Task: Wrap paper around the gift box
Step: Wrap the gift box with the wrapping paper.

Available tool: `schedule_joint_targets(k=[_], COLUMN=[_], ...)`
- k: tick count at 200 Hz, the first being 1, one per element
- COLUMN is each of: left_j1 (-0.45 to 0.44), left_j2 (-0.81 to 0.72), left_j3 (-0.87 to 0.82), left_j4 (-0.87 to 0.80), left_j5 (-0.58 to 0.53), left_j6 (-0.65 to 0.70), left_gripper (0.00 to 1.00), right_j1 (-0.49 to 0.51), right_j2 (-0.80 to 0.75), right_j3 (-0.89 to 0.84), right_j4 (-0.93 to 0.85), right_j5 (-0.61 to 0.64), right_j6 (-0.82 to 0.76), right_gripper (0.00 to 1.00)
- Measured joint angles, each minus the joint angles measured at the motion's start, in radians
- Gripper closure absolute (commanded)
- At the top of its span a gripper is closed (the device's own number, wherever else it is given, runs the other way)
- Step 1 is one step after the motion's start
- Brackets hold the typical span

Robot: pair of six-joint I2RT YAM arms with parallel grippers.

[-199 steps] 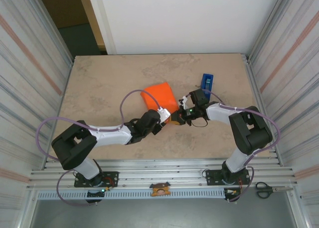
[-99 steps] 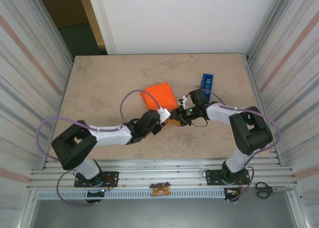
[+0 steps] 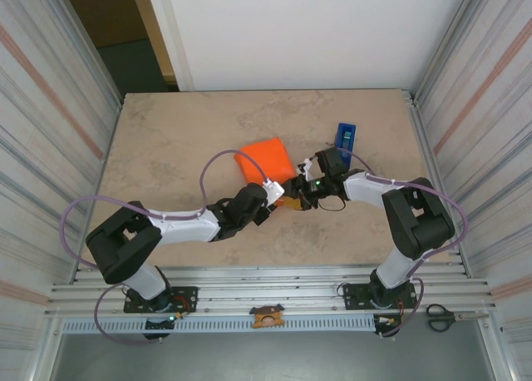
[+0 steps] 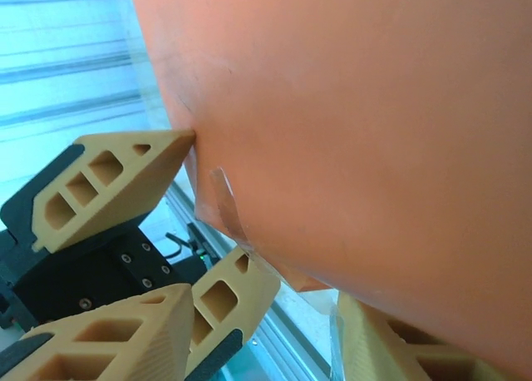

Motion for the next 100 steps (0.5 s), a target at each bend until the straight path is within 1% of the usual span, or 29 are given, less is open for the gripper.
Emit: schedule_joint_targets(k=[22,37,62,100], left_j1=[0.000,0.000,0.000,0.000], left_j2=[0.000,0.000,-0.004,-0.004], left_j3=[0.000,0.000,-0.004,-0.004], left_j4=[0.000,0.000,0.005,0.005], left_j5=[0.000,0.000,0.007,0.007], left_j6=[0.000,0.000,-0.019,-0.022], left_gripper=[0.53,0.53,0.53,0.53], right_j1=[0.000,0.000,0.000,-0.001], right_j2=[-0.003,-0.011,-0.016,-0.021], right_j3=[0.000,0.000,-0.001,-0.001], right_j4=[0.015,0.020,0.022,0.033], right_j5=[0.001,0.001,0.025,0.054], right_j6=[0.018,0.026,0.041,0.076], right_gripper=[0.43,0.35,0.26,0.18])
